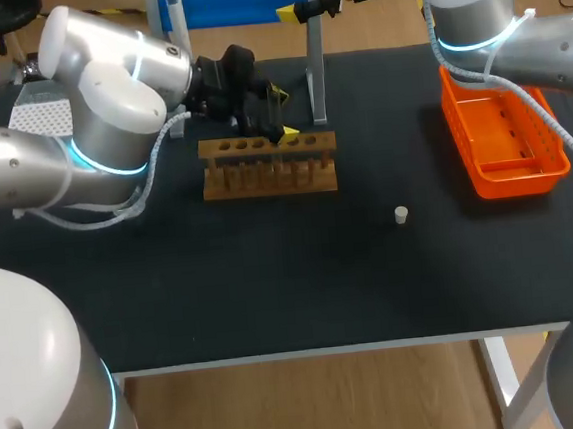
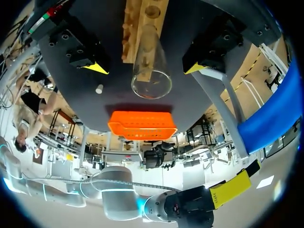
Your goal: Invert the test tube, pick up the pipette, mount the tip to pipette, aspirate from beaker and dispense into the tube, eject the tip, return the pipette, and cap with the stopper.
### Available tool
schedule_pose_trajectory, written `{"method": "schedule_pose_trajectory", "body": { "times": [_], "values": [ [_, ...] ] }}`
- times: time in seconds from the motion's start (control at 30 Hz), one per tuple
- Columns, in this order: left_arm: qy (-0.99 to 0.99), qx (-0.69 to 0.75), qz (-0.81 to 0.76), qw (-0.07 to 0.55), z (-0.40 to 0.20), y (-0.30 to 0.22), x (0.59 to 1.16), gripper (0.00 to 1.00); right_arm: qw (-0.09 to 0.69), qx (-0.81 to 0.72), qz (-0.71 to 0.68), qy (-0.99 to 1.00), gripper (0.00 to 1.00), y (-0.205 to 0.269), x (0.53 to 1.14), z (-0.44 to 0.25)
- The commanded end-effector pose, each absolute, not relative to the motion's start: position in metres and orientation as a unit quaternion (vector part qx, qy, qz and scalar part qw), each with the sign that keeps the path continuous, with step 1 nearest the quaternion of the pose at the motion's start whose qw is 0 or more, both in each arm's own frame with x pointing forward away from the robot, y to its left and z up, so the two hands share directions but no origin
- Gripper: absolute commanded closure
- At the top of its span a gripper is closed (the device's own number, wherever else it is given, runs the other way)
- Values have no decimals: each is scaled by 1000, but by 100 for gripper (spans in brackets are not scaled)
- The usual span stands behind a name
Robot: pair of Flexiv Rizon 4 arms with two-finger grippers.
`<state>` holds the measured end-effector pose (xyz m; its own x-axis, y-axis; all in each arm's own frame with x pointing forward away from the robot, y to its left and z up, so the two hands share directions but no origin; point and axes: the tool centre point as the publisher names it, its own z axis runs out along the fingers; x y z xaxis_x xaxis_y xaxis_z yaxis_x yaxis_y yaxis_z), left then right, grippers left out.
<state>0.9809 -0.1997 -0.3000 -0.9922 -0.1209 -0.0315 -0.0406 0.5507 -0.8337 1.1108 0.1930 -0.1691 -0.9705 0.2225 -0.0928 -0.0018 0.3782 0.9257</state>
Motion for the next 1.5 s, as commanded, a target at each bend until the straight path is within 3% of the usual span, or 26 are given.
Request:
{"method": "schedule_pose_trajectory", "body": {
  "times": [0.03,0.6,1.13,1.5],
  "values": [
    [881,-45,-470,39,-300,-201,984,0,99,66,552,825,0,192,1112,-168],
    [881,-45,-470,39,-300,-201,984,0,99,68,556,823,0,184,1101,-170],
    [881,-45,-470,39,-300,-201,984,0,103,85,534,835,0,53,945,-188],
    [881,-45,-470,39,-300,-201,984,0,106,117,530,833,0,3,858,-216]
  ]
}}
